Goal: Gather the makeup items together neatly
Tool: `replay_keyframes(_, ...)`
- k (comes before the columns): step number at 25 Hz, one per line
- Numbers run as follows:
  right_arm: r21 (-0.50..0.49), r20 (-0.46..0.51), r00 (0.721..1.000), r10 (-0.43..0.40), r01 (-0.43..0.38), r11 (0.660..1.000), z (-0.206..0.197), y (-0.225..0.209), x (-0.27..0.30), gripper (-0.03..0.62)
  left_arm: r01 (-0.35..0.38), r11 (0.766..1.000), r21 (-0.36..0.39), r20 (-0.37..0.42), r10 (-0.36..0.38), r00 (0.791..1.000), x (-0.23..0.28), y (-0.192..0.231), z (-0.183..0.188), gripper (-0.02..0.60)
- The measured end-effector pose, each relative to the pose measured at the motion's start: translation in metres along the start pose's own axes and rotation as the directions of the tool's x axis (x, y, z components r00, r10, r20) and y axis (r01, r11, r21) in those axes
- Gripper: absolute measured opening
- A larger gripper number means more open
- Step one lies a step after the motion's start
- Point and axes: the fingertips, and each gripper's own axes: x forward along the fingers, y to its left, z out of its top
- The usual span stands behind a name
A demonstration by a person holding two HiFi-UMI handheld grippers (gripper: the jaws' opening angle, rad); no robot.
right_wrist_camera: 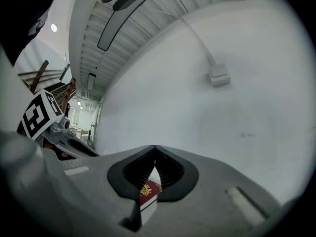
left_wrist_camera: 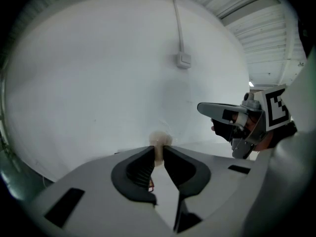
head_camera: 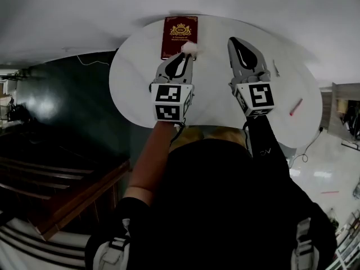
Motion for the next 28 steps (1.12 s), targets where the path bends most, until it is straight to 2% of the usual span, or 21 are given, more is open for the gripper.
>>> replay_keyframes(6, 0.015, -0.004, 0.997, 0.075, -0.075, 0.997, -0.006, 0.047, 0.028, 0.005, -0.051, 0.998, -0.037, -0.033, 0.05, 0.998, -0.023, 0.039, -0.024, 0.063)
replay_keyframes(8, 0.014, -0.014, 0.996, 0.09, -0.089, 0.996, -0.01, 0.058, 0.033, 0.005, -0.051, 0.992, -0.119, -0.074, 0.042, 0.996, -0.021, 0.048, -0.046, 0.064)
replay_keyframes(10, 0.006, -0.026, 0.995, 0.1, -0.1, 0.995, -0.014, 0.066, 0.035, 0.005, -0.05, 0.969, -0.242, -0.148, 0.014, 0.989, -0.016, 0.055, -0.081, 0.067)
replay_keyframes(13, 0.007, -0.035, 0.994, 0.104, -0.104, 0.995, -0.015, 0.073, 0.037, 0.005, -0.103, 0.928, -0.358, -0.271, 0.002, 0.963, -0.012, 0.068, -0.139, 0.071)
replay_keyframes(16, 0.008, -0.056, 0.994, 0.096, -0.095, 0.995, -0.021, 0.073, 0.035, 0.005, -0.151, 0.904, -0.399, -0.392, -0.019, 0.92, -0.009, 0.074, -0.194, 0.077)
replay_keyframes(18, 0.007, -0.066, 0.994, 0.087, -0.087, 0.996, -0.023, 0.071, 0.032, 0.005, -0.171, 0.893, -0.417, -0.439, -0.033, 0.898, -0.01, 0.076, -0.218, 0.078)
replay_keyframes(21, -0.007, -0.078, 0.994, 0.074, -0.075, 0.997, -0.027, 0.067, 0.028, 0.005, -0.19, 0.885, -0.425, -0.475, -0.039, 0.879, -0.009, 0.077, -0.235, 0.08)
replay_keyframes(25, -0.019, -0.087, 0.995, 0.056, -0.058, 0.998, -0.031, 0.061, 0.023, 0.005, -0.22, 0.873, -0.435, -0.538, -0.056, 0.841, -0.013, 0.072, -0.254, 0.084)
replay_keyframes(28, -0.009, -0.079, 0.995, 0.056, -0.057, 0.998, -0.027, 0.062, 0.022, 0.005, -0.24, 0.86, -0.45, -0.563, -0.064, 0.824, -0.015, 0.069, -0.264, 0.084)
